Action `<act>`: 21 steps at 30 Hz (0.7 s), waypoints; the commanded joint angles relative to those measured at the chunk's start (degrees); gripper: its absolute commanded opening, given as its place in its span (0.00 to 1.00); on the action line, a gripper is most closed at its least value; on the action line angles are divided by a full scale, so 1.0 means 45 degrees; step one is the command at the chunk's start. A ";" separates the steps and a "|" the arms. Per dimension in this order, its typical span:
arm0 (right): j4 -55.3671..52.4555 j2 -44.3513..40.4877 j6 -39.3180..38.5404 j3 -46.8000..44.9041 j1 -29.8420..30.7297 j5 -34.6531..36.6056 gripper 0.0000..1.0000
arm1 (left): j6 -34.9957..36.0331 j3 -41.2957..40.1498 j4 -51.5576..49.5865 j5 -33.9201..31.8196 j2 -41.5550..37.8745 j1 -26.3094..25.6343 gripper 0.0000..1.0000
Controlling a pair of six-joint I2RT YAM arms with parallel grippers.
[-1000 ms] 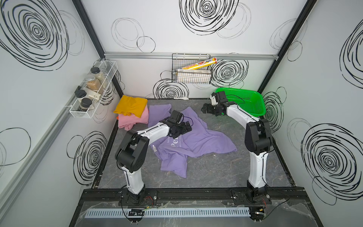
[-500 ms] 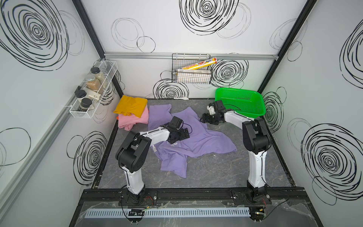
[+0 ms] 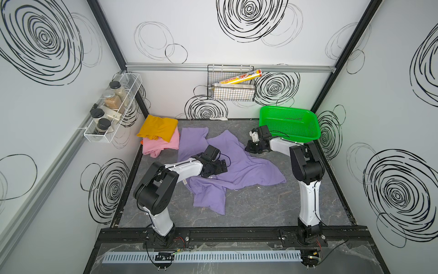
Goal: Fold and stack t-shirts
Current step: Flatten out the T-shirt at the center of the board.
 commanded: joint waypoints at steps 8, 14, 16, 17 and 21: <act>-0.0869 -0.0969 -0.0345 0.0597 0.0277 0.2105 0.00 | -0.0108 -0.1471 -0.1448 0.0154 -0.0169 -0.0364 0.99; -0.2423 -0.2328 -0.0945 0.2211 0.0272 0.5943 0.00 | -0.0166 -0.2086 -0.1335 0.0201 -0.0331 -0.0440 0.99; -0.2710 -0.2634 -0.1117 0.2535 0.0273 0.7153 0.00 | -0.0166 -0.2238 -0.1295 0.0220 -0.0352 -0.0451 0.99; -0.2818 -0.2793 -0.1159 0.2674 0.0287 0.7793 0.00 | -0.0166 -0.2319 -0.1282 0.0225 -0.0386 -0.0462 0.99; -0.2630 -0.3277 -0.1388 0.2599 0.0269 0.9834 0.00 | -0.0163 -0.2635 -0.1272 0.0203 -0.0555 -0.0462 0.99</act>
